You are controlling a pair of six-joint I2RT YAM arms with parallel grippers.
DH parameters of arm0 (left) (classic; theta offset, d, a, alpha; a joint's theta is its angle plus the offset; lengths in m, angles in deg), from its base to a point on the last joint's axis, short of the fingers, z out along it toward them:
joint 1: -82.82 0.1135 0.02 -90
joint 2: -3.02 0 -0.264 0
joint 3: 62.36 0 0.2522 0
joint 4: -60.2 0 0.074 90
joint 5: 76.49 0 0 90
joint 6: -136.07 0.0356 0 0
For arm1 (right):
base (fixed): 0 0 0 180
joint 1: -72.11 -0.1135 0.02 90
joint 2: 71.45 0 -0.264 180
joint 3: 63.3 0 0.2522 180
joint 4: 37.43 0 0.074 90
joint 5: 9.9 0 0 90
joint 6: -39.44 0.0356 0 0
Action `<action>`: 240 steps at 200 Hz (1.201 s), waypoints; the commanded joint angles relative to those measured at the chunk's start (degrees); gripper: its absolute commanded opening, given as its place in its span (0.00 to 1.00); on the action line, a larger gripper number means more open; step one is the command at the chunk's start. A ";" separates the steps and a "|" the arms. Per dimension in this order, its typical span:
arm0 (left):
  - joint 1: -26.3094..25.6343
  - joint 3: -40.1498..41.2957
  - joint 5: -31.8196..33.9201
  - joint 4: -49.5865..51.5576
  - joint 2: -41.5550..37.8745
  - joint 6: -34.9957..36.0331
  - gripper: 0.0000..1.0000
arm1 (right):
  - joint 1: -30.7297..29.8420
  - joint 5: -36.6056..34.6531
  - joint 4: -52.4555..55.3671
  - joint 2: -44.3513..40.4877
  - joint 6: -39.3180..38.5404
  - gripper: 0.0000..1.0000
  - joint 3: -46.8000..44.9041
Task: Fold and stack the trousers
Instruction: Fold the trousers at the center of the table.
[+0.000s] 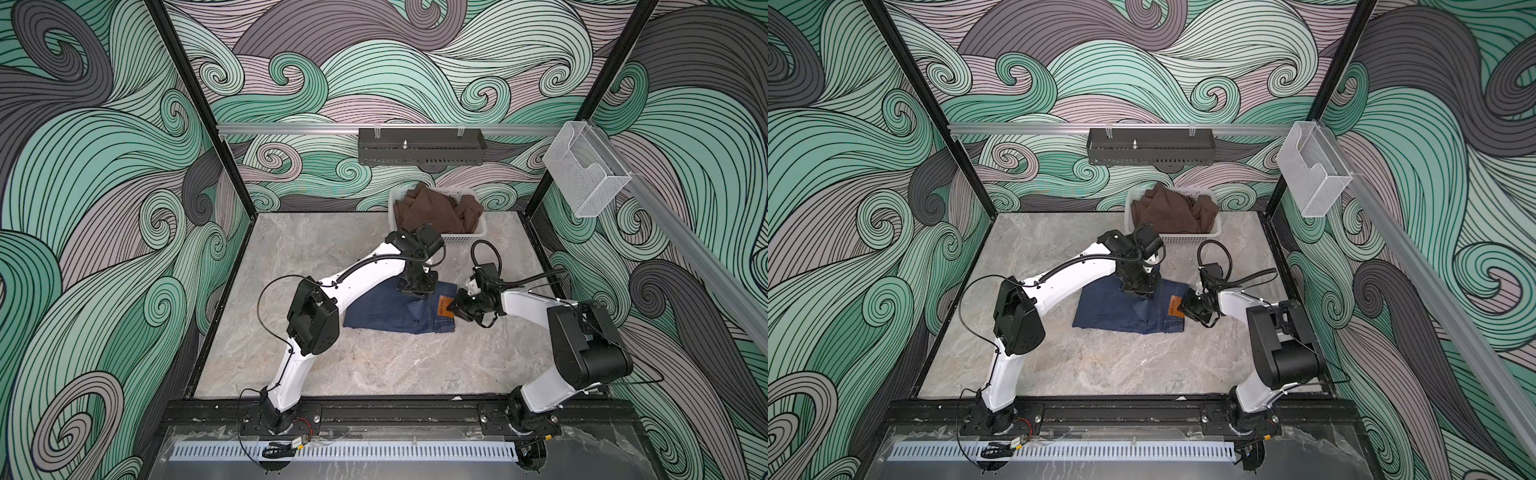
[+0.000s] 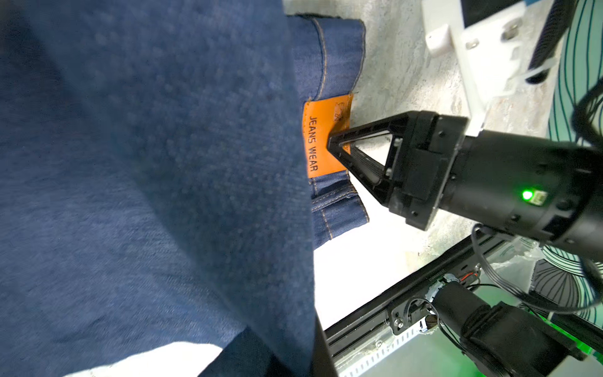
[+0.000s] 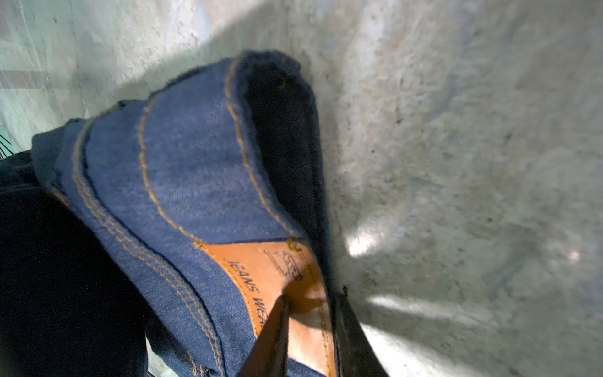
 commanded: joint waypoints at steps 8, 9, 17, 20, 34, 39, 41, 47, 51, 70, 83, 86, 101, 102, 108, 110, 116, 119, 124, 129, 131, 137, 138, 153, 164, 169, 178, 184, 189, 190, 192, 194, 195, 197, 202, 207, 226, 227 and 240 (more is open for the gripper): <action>-0.90 -2.38 0.06 -0.25 2.94 -0.76 0.00 | -0.45 1.10 0.68 0.82 0.51 0.25 -0.64; -0.90 -2.37 0.06 -0.25 3.01 -0.75 0.00 | -0.43 1.10 0.67 0.83 0.55 0.25 -0.64; -0.86 -2.56 0.11 -0.05 3.47 -0.73 0.00 | -0.41 1.14 0.67 0.84 0.50 0.25 -0.68; -0.90 -2.51 0.19 -0.04 3.57 -0.73 0.00 | -0.44 1.10 0.65 0.83 0.50 0.25 -0.72; -0.98 -2.47 0.16 -0.34 3.91 -0.86 0.00 | -0.41 1.17 0.59 0.80 0.50 0.25 -0.77; -0.92 -2.55 0.16 -0.54 4.03 -0.98 0.00 | -0.46 1.18 0.59 0.89 0.50 0.25 -0.73; -0.98 -2.48 0.16 -0.62 4.04 -1.04 0.00 | -0.48 1.14 0.64 0.90 0.50 0.25 -0.73; -0.99 -2.57 0.11 -0.87 4.12 -1.15 0.00 | -0.52 1.25 0.59 0.94 0.50 0.25 -0.74; -1.03 -2.70 0.07 -1.04 4.19 -1.32 0.00 | -0.54 1.25 0.58 0.95 0.50 0.25 -0.73; -1.30 -4.12 -0.12 -1.08 5.06 -1.61 0.00 | -0.56 1.27 0.50 1.03 0.58 0.25 -0.73; -1.54 -5.53 -0.11 -0.52 5.83 -1.61 0.00 | -0.63 1.27 0.48 1.11 0.54 0.25 -0.67; -1.58 -5.89 -0.13 -0.36 6.02 -1.61 0.00 | -0.54 1.27 0.48 1.09 0.59 0.25 -0.71; -2.00 -7.30 -0.18 -0.01 7.08 -1.61 0.00 | -0.60 1.24 0.51 1.10 0.59 0.25 -0.64; -2.02 -7.34 -0.23 0.00 7.10 -1.61 0.00 | -0.63 1.26 0.49 1.06 0.59 0.25 -0.64; -2.17 -7.72 -0.24 -0.04 7.36 -1.77 0.00 | -0.72 1.29 0.45 1.20 0.59 0.25 -0.64; -2.21 -7.79 -0.21 -0.03 7.51 -1.78 0.00 | -0.75 1.23 0.45 1.18 0.59 0.25 -0.69; -2.29 -7.96 -0.20 -0.27 7.84 -1.87 0.00 | -0.73 1.21 0.43 1.29 0.59 0.25 -0.64; -2.34 -7.99 -0.14 -0.38 7.95 -1.94 0.00 | -0.75 1.28 0.45 1.33 0.61 0.25 -0.59; -2.40 -8.01 -0.13 -0.53 8.19 -2.06 0.00 | -0.81 1.27 0.46 1.35 0.59 0.25 -0.63; -2.47 -8.10 -0.17 -0.67 8.49 -2.05 0.00 | -0.82 1.34 0.48 1.33 0.59 0.24 -0.56; -2.49 -8.22 -0.19 -0.76 8.62 -2.05 0.00 | -0.81 1.36 0.48 1.37 0.59 0.24 -0.55; -2.49 -8.34 -0.24 -0.71 9.05 -2.05 0.00 | -0.80 1.24 0.55 1.35 0.59 0.25 -0.55; -2.49 -8.38 -0.26 -0.71 9.14 -2.05 0.00 | -0.77 1.29 0.54 1.37 0.59 0.24 -0.55; -2.53 -8.73 -0.86 -0.52 10.33 -2.08 0.00 | -0.81 1.19 0.64 1.23 0.50 0.25 -0.56; -2.66 -8.74 -1.56 -0.46 10.92 -1.89 0.00 | -0.81 1.12 0.68 1.20 0.41 0.24 -0.63; -2.88 -8.87 -1.66 -0.36 11.19 -1.88 0.00 | -0.79 1.05 0.65 1.14 0.41 0.25 -0.64; -3.14 -9.09 -1.75 -0.35 11.42 -1.88 0.00 | -0.80 1.05 0.62 1.29 0.41 0.24 -0.64; -3.39 -9.22 -1.75 -0.43 11.52 -1.94 0.00 | -0.77 1.06 0.50 1.35 0.41 0.25 -0.64; -3.57 -9.45 -1.77 -0.37 11.55 -1.96 0.00 | -0.77 1.02 0.49 1.50 0.41 0.25 -0.66; -3.60 -9.47 -1.77 -0.40 11.53 -2.05 0.00 | -0.81 1.06 0.48 1.53 0.41 0.24 -0.65; -3.67 -9.64 -1.78 -0.43 11.52 -2.10 0.00 | -0.79 1.09 0.48 1.50 0.41 0.24 -0.64; -3.71 -9.76 -1.71 -0.44 11.51 -2.06 0.00 | -0.83 1.12 0.43 1.58 0.45 0.24 -0.64; -3.76 -9.80 -1.70 -0.44 11.51 -2.06 0.00 | -0.84 1.15 0.41 1.61 0.48 0.24 -0.64; -3.73 -9.96 -1.65 -0.44 11.51 -2.05 0.00 | -0.84 1.18 0.39 1.63 0.49 0.24 -0.64; -3.96 -10.35 -1.56 -0.44 11.55 -2.18 0.00 | -0.86 1.12 0.40 1.70 0.50 0.24 -0.66; -4.00 -10.61 -1.43 -0.42 11.60 -2.27 0.00 | -0.86 1.23 0.31 1.79 0.59 0.24 -0.64; -4.14 -11.22 -1.25 -0.83 12.09 -2.54 0.00 | -0.90 1.36 0.16 1.80 0.76 0.25 -0.73; -4.15 -11.28 -1.21 -0.85 12.11 -2.56 0.00 | -0.92 1.32 0.14 1.76 0.76 0.25 -0.73; -4.09 -11.64 -1.07 -0.76 12.64 -2.64 0.00 | -1.00 1.26 0.21 1.73 0.68 0.25 -0.73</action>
